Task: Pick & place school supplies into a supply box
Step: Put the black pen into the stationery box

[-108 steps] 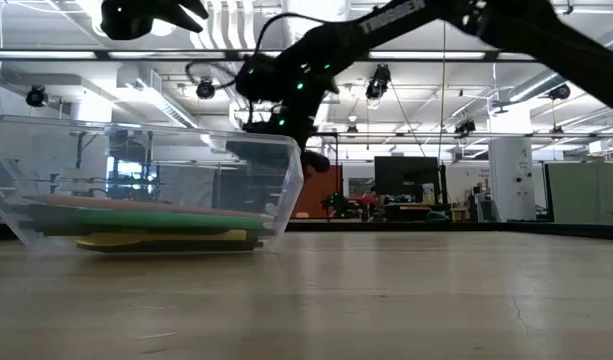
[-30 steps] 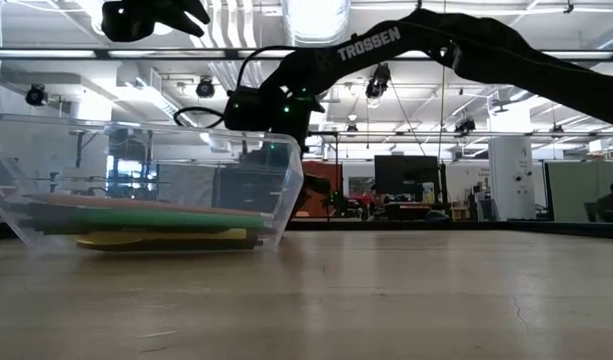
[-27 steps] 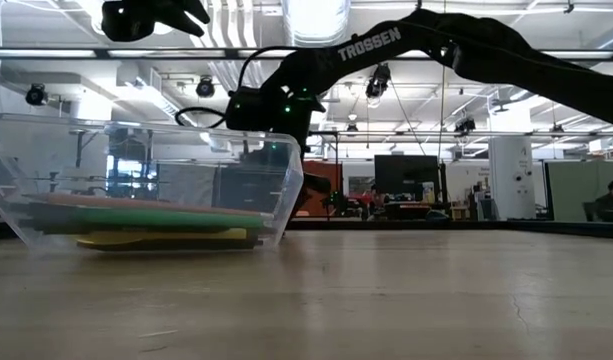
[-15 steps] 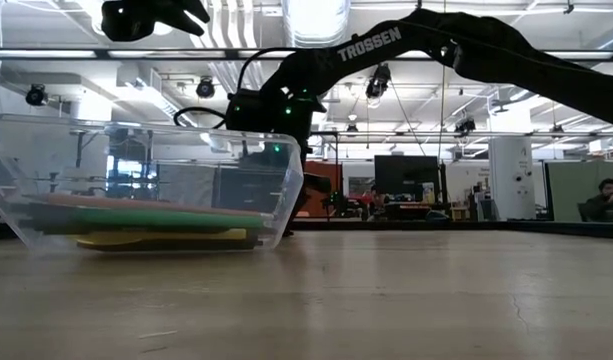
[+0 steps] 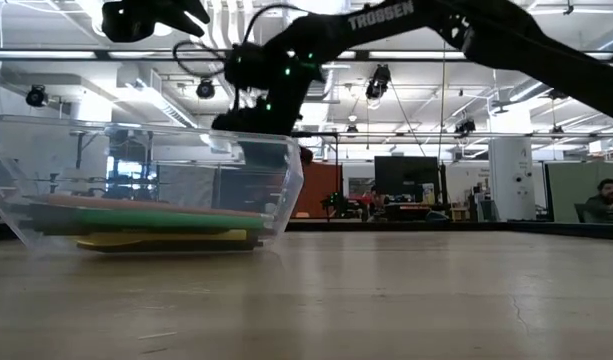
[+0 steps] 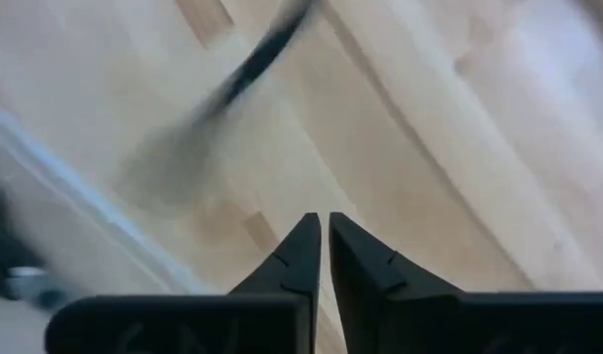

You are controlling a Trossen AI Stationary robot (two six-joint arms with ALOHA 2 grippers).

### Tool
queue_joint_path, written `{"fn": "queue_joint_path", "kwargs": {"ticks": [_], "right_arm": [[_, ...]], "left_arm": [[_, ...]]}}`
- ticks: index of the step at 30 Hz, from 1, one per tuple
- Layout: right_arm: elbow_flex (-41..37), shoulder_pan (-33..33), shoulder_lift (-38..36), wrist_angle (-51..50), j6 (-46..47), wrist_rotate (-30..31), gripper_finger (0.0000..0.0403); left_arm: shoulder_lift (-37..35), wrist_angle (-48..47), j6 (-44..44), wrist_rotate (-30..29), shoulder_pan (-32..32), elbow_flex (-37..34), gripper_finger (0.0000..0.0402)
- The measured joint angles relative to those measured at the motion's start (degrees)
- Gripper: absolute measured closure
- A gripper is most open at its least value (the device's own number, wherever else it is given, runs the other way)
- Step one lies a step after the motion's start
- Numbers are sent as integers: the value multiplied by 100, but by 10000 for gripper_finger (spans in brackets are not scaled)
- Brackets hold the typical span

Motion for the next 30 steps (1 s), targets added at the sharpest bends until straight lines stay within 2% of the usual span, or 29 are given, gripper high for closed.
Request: {"fn": "queue_joint_path", "kwargs": {"ticks": [4,12,14,17,20,25,27,30], "right_arm": [[-2,86,-232,-116,-173,16,397],[-10,203,-394,-232,-732,27,396],[-13,248,-394,-318,-960,47,395],[-13,311,-407,-516,-1103,162,395],[-15,303,-460,-659,-1137,337,395],[-15,280,-845,-797,-1219,462,395],[-13,297,-1017,-820,-1252,668,395],[-13,293,-1294,-870,-1327,793,394]], "left_arm": [[0,-7,132,-84,-67,0,331],[-193,-126,44,-799,-586,20,345],[-262,-413,-338,-1068,-736,20,353],[-313,-1325,-1354,-1298,-897,5,370],[-234,-1962,-2069,-1111,-898,-148,384],[-82,-2059,-2280,-815,-616,-688,390],[-72,-2063,-2355,-640,-392,-947,385],[-84,-2053,-2353,-63,77,-1270,360]]}}
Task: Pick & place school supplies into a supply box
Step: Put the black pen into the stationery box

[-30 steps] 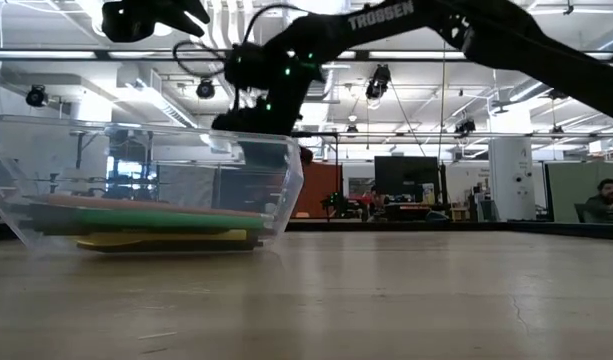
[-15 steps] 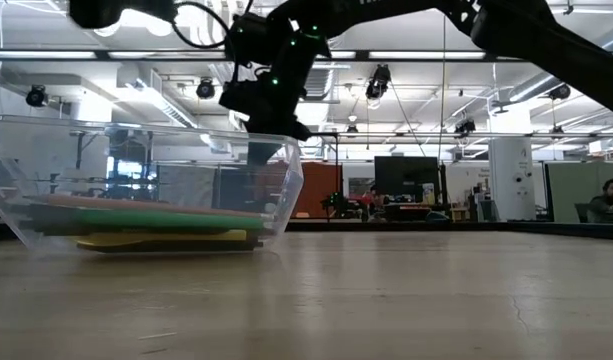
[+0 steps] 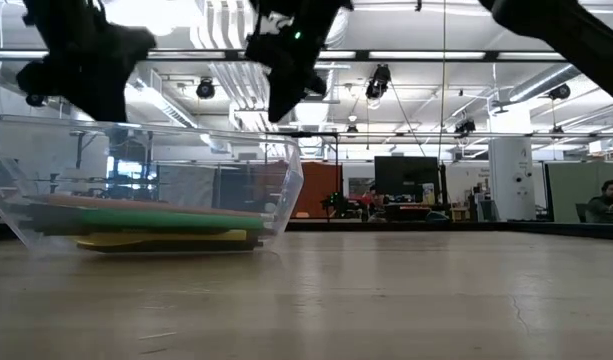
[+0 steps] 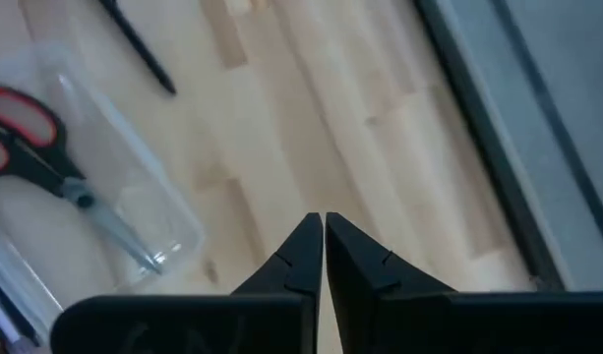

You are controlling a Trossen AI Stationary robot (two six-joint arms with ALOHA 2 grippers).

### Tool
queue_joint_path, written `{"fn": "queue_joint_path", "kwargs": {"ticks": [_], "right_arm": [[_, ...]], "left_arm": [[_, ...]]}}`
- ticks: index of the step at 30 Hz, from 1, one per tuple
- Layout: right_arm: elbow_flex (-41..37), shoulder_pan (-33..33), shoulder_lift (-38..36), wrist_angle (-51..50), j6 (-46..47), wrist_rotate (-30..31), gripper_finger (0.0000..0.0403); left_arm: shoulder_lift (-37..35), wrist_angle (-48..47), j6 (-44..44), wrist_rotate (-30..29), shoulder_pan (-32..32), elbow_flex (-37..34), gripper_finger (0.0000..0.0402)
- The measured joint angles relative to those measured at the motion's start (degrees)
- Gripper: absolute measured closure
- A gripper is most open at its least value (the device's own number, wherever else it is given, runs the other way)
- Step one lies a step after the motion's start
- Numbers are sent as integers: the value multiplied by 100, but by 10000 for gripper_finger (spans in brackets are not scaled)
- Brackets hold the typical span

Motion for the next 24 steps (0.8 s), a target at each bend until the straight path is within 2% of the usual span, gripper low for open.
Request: {"fn": "queue_joint_path", "kwargs": {"ticks": [4,9,13,16,24], "right_arm": [[0,-22,-409,-176,-94,16,394],[2,-22,-820,-504,-411,13,394],[2,-22,-1065,-742,-510,13,394],[2,-22,-1119,-760,-429,13,394],[2,-1,-1107,-898,-184,9,394]], "left_arm": [[-10,49,411,576,612,-343,311],[40,452,1840,877,1256,-579,272],[87,1017,2909,1118,1615,-730,267],[283,1048,3100,1136,1913,-826,266],[1653,1083,3891,1541,2569,-592,266]]}}
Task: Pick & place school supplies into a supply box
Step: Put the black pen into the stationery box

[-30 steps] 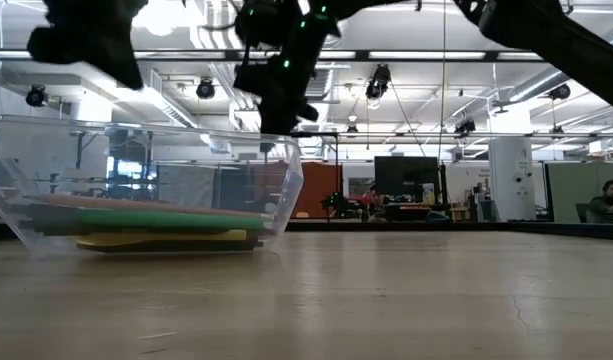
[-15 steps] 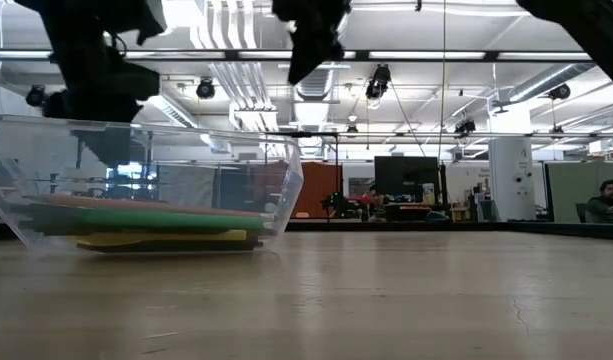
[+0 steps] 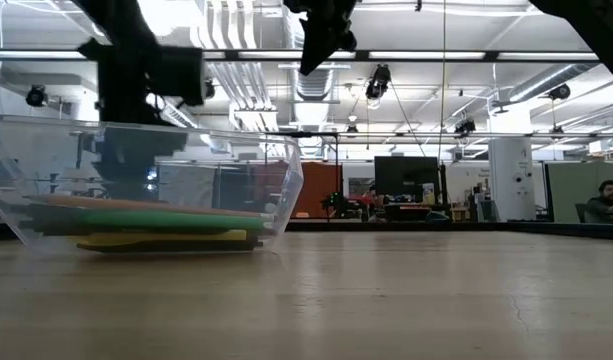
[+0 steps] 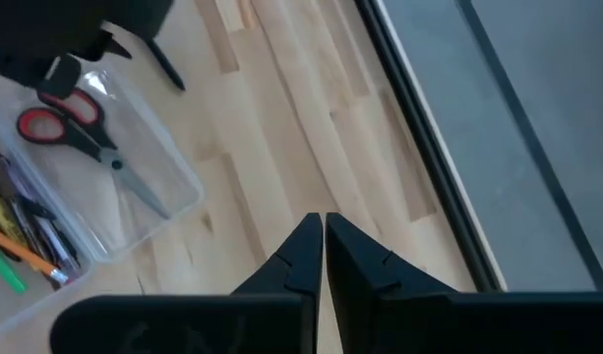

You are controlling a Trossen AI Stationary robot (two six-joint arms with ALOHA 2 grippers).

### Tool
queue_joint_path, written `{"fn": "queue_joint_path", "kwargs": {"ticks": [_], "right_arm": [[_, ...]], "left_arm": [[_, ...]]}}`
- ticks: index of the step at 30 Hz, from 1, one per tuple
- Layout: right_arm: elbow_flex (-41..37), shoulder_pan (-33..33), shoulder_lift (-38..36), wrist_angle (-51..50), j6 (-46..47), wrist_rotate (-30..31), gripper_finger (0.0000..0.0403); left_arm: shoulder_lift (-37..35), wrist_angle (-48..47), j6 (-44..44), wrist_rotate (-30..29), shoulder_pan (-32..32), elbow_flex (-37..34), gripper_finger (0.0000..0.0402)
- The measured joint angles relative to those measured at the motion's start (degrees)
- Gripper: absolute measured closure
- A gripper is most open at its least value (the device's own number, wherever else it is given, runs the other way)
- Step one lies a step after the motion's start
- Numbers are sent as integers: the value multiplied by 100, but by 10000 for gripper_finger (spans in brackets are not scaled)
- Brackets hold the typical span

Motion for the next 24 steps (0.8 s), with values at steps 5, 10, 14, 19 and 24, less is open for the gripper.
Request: {"fn": "queue_joint_path", "kwargs": {"ticks": [5,10,14,19,24], "right_arm": [[-4,47,9,-199,88,-13,394],[-7,90,11,-354,130,-11,394],[-11,119,13,-360,129,-11,394],[-20,119,18,-361,129,-9,394],[-22,117,20,-360,129,-9,394]], "left_arm": [[876,-96,734,12,80,386,266],[1318,-154,1175,8,100,605,266],[1338,-162,1396,7,120,673,266],[1302,-167,2029,7,337,627,266],[1302,-160,2523,176,678,526,266]]}}
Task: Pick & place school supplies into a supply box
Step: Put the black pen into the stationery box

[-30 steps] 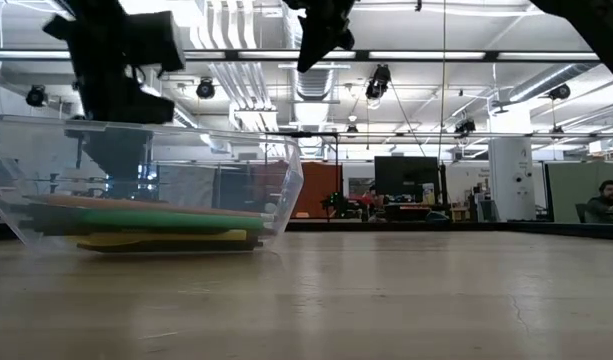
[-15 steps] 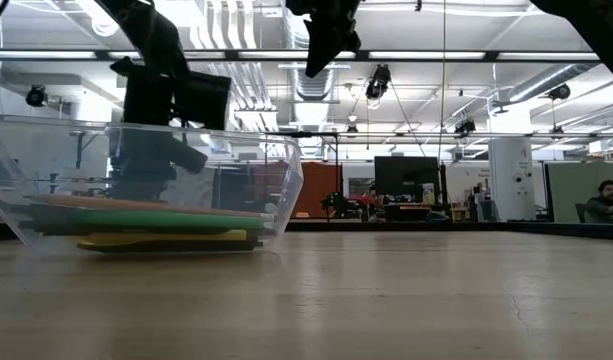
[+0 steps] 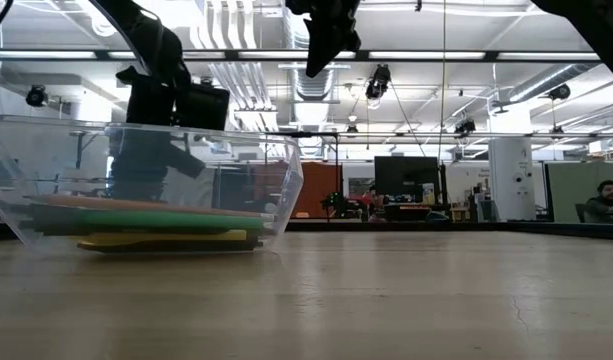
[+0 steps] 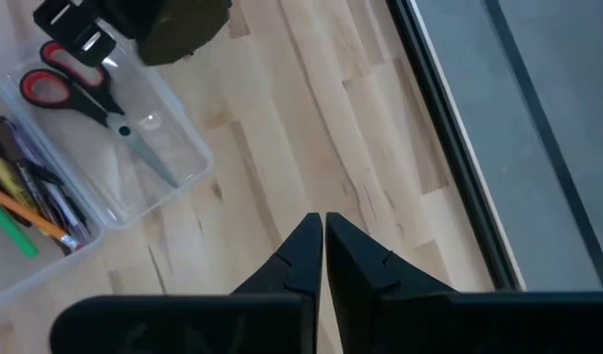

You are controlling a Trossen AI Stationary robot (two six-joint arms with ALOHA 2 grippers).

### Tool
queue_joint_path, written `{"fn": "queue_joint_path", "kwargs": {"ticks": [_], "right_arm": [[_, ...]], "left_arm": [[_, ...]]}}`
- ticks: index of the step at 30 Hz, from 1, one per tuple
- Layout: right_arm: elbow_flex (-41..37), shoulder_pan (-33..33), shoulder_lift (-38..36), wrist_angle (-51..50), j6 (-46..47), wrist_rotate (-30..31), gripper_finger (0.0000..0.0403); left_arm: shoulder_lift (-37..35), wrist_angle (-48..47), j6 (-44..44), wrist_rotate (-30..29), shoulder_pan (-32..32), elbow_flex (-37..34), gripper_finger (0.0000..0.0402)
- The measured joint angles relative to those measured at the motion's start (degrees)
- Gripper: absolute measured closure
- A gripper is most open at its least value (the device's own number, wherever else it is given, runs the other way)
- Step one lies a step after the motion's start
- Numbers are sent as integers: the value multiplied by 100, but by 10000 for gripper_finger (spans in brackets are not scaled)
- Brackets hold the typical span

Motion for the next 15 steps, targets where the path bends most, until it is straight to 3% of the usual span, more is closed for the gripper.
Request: {"fn": "queue_joint_path", "kwargs": {"ticks": [10,15], "right_arm": [[-11,0,0,4,4,9,394],[-11,0,2,4,17,11,394]], "left_arm": [[15,266,716,335,224,-216,267],[-11,520,695,359,217,-569,289]]}}
